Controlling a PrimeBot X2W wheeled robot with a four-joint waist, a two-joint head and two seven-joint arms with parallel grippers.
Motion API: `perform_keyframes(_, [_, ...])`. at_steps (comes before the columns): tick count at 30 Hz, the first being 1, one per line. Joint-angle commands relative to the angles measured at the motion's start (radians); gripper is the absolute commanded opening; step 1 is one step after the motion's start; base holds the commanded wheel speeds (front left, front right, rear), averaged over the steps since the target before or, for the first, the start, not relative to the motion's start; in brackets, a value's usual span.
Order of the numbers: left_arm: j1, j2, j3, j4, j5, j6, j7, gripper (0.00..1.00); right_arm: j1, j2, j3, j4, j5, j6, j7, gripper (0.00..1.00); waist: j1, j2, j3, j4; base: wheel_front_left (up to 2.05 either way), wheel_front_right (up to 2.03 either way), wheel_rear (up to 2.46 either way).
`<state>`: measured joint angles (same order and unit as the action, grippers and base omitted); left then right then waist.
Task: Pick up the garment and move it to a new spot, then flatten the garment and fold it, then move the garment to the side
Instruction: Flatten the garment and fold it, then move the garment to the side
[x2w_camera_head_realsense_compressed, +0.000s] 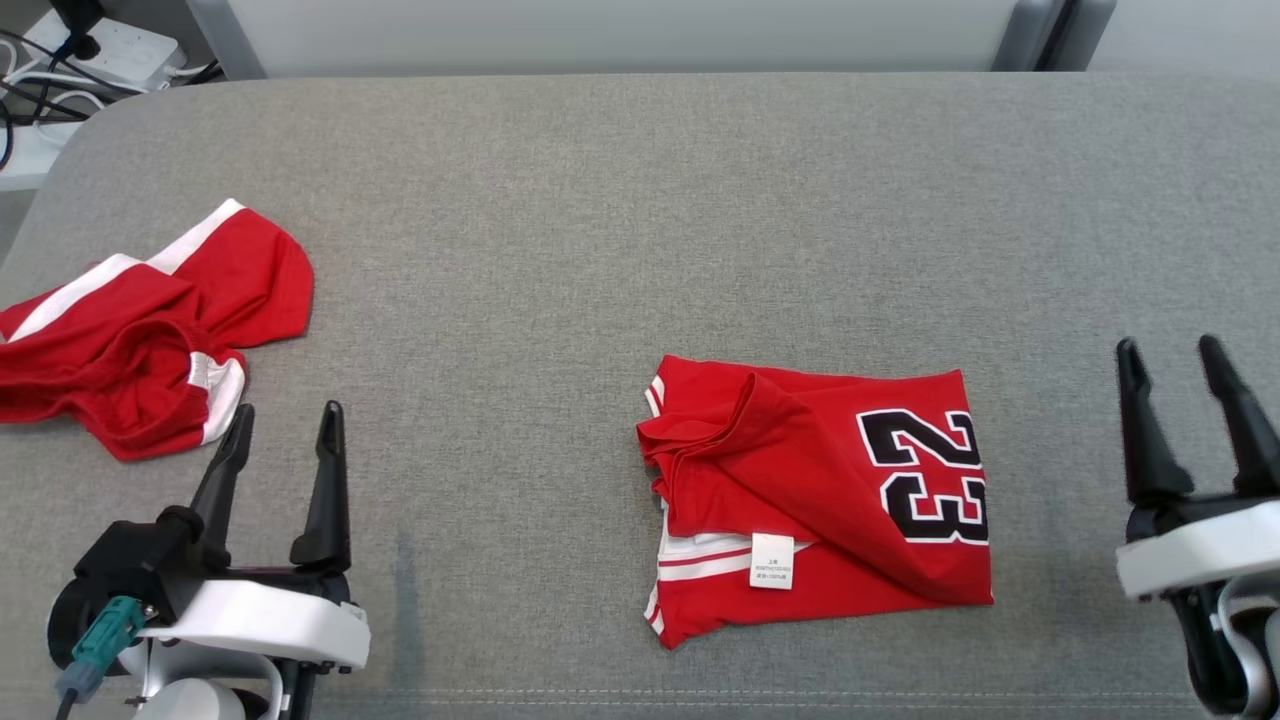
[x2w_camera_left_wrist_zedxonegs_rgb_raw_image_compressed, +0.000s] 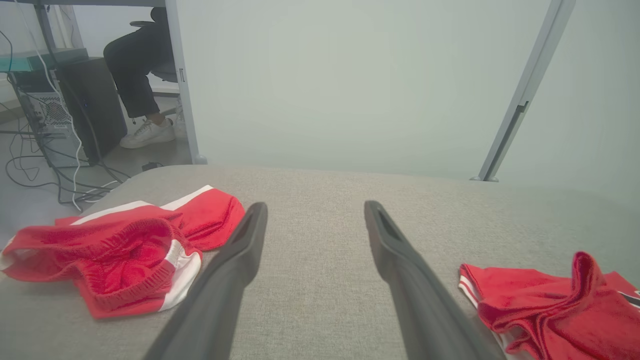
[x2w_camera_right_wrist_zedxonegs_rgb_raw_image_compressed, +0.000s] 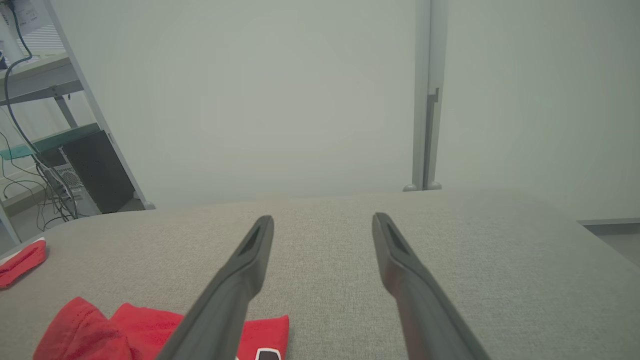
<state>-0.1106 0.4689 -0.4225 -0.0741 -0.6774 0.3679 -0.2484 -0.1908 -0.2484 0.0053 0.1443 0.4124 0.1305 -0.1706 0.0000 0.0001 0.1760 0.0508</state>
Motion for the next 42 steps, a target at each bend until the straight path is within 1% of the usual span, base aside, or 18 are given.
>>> perform_keyframes(1, [-0.036,0.043,0.056,-0.003,0.015,0.000,-0.012,1.00,0.017,0.000,0.031,0.019,-0.026,0.000,-0.033,1.00,0.0000,-0.0001,-0.005,-0.010,0.00,0.00,0.00])
perform_keyframes(5, [-0.040,0.040,0.073,0.012,0.029,-0.021,-0.013,1.00,0.026,0.011,0.054,0.082,-0.027,0.000,-0.054,1.00,0.0000,-0.0001,-0.009,-0.015,0.00,0.00,0.00])
perform_keyframes(11, [-0.034,0.019,0.101,0.026,0.054,-0.042,-0.013,1.00,0.011,0.015,0.098,0.170,0.016,0.000,-0.057,1.00,0.0000,-0.0001,-0.012,-0.014,0.00,0.00,0.00])
perform_keyframes(16, [-0.034,-0.010,0.107,0.030,0.070,-0.064,-0.013,1.00,-0.037,-0.002,0.174,0.279,0.049,0.000,-0.047,1.00,0.0000,-0.0001,-0.005,0.003,0.00,0.00,0.00])
perform_keyframes(21, [-0.042,-0.033,0.106,0.036,0.084,-0.084,-0.013,1.00,-0.094,0.000,0.261,0.389,0.104,0.000,-0.038,1.00,0.0000,-0.0001,0.001,0.025,0.00,0.00,0.00])
perform_keyframes(24, [-0.045,-0.043,0.108,0.040,0.091,-0.091,-0.013,1.00,-0.133,0.007,0.311,0.460,0.150,0.000,-0.010,1.00,0.0000,-0.0001,0.004,0.034,0.00,0.00,0.00])
perform_keyframes(28, [-0.047,-0.059,0.115,0.045,0.089,-0.103,-0.013,1.00,-0.186,-0.002,0.385,0.548,0.166,0.000,0.020,1.00,0.0000,-0.0001,0.004,0.046,0.00,0.00,0.00])
perform_keyframes(29, [-0.047,-0.062,0.117,0.046,0.089,-0.105,-0.013,1.00,-0.194,0.001,0.406,0.559,0.181,0.000,0.026,0.95,0.0000,-0.0001,0.003,0.049,0.00,0.00,0.00])
perform_keyframes(30, [-0.046,-0.065,0.120,0.048,0.090,-0.107,-0.013,1.00,-0.200,0.004,0.425,0.567,0.201,0.000,0.038,0.37,0.0000,-0.0001,0.001,0.051,0.00,0.00,0.00])
perform_keyframes(31, [-0.045,-0.067,0.123,0.050,0.091,-0.108,-0.013,1.00,-0.207,0.000,0.443,0.570,0.216,0.000,0.043,0.00,0.0000,-0.0001,0.000,0.052,0.00,0.00,0.00])
perform_keyframes(35, [-0.041,-0.074,0.131,0.047,0.095,-0.118,-0.013,1.00,-0.237,-0.047,0.487,0.548,0.244,0.000,0.020,0.00,0.0000,-0.0001,0.001,0.048,0.00,0.00,0.00])
perform_keyframes(39, [-0.040,-0.077,0.143,0.035,0.104,-0.125,-0.013,1.00,-0.277,-0.125,0.511,0.476,0.196,0.000,-0.039,0.00,0.0000,-0.0001,0.007,0.016,0.00,0.00,0.00])
perform_keyframes(42, [-0.045,-0.076,0.145,0.036,0.109,-0.130,-0.013,1.00,-0.294,-0.172,0.523,0.395,0.141,0.000,-0.064,0.00,0.0000,-0.0001,0.011,-0.026,0.00,0.00,0.00])
